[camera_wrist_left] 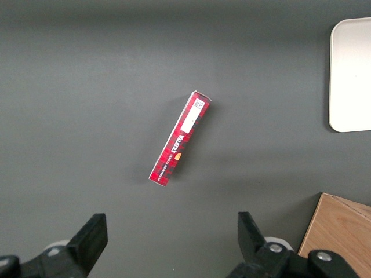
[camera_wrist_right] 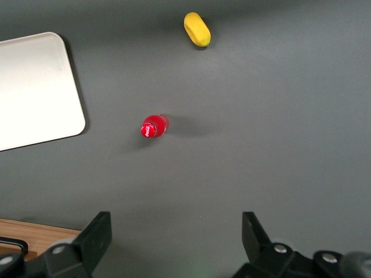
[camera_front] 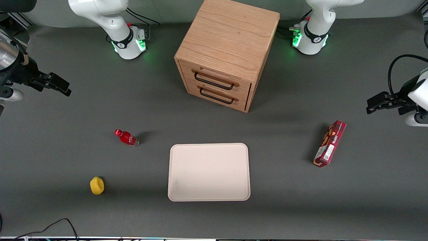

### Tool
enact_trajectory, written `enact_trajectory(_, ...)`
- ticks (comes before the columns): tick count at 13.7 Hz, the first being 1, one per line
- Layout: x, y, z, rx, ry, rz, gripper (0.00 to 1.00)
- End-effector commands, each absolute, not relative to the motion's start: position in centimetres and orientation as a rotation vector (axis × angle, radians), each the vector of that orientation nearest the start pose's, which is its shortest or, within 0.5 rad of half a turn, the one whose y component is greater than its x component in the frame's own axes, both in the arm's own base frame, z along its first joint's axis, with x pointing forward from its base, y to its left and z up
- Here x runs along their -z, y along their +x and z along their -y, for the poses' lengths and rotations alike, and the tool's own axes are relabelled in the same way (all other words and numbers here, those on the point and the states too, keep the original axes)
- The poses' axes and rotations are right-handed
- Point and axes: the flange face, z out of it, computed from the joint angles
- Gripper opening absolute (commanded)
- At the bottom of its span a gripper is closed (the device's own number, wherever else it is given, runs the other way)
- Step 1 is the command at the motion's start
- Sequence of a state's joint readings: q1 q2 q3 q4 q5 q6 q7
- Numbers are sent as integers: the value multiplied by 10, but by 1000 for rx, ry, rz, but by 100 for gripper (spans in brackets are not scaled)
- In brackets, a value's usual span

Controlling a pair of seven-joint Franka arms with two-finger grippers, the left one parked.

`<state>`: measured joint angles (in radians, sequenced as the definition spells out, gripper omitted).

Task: Open upper drawer
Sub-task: 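Move the right gripper toward the upper drawer's black handle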

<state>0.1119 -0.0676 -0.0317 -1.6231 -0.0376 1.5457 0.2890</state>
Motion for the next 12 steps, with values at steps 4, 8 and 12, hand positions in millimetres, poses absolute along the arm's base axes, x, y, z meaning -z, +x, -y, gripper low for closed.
enact_trajectory(4, -641, 531, -37, -2, -3168, -374, 100)
enact_trajectory(8, -640, 524, -47, -82, -3163, -9, 100)
enact_trajectory(12, -632, 527, -92, -112, -2974, 377, 100)
